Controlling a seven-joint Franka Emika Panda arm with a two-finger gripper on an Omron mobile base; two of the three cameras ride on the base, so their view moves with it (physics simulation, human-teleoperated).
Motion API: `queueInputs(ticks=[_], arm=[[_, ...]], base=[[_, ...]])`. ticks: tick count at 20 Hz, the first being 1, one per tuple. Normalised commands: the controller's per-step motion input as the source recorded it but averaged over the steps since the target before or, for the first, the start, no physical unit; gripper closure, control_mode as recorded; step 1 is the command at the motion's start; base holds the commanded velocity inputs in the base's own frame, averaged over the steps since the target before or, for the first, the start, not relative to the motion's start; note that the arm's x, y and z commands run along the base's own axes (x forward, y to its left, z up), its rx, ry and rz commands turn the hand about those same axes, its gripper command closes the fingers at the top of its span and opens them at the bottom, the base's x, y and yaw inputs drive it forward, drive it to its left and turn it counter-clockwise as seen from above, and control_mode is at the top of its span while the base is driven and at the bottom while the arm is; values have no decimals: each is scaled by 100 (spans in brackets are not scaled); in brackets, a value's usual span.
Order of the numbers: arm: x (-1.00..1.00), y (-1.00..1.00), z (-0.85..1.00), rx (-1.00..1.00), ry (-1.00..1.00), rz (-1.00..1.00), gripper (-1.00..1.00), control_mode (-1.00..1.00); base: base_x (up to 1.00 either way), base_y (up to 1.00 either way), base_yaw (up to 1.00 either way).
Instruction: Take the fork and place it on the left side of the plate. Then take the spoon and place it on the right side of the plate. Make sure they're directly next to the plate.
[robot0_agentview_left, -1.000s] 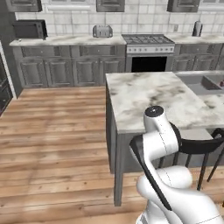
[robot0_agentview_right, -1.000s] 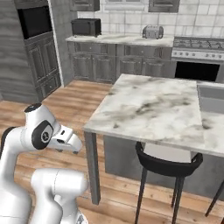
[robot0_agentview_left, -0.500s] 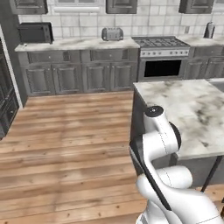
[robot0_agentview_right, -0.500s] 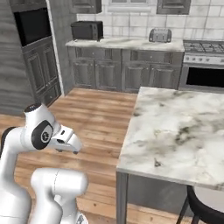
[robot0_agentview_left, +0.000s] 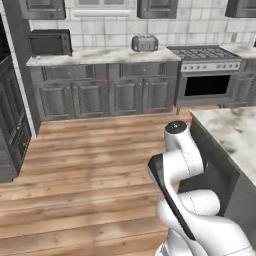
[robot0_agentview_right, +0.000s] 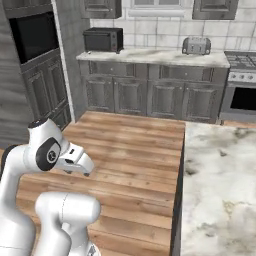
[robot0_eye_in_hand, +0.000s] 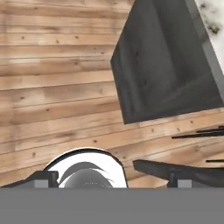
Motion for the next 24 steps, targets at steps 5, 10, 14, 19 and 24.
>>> queueInputs(ticks=[5,10,14,19,24], arm=[[0,0,0,0,0,0,-100,100],[0,0,0,0,0,0,-100,100],[0,0,0,0,0,0,-100,100],[0,0,0,0,0,0,-100,100],[0,0,0,0,0,0,-100,100]], base=[[100,45,7],[100,41,12],[100,34,18],[100,30,19],[100,16,17]])
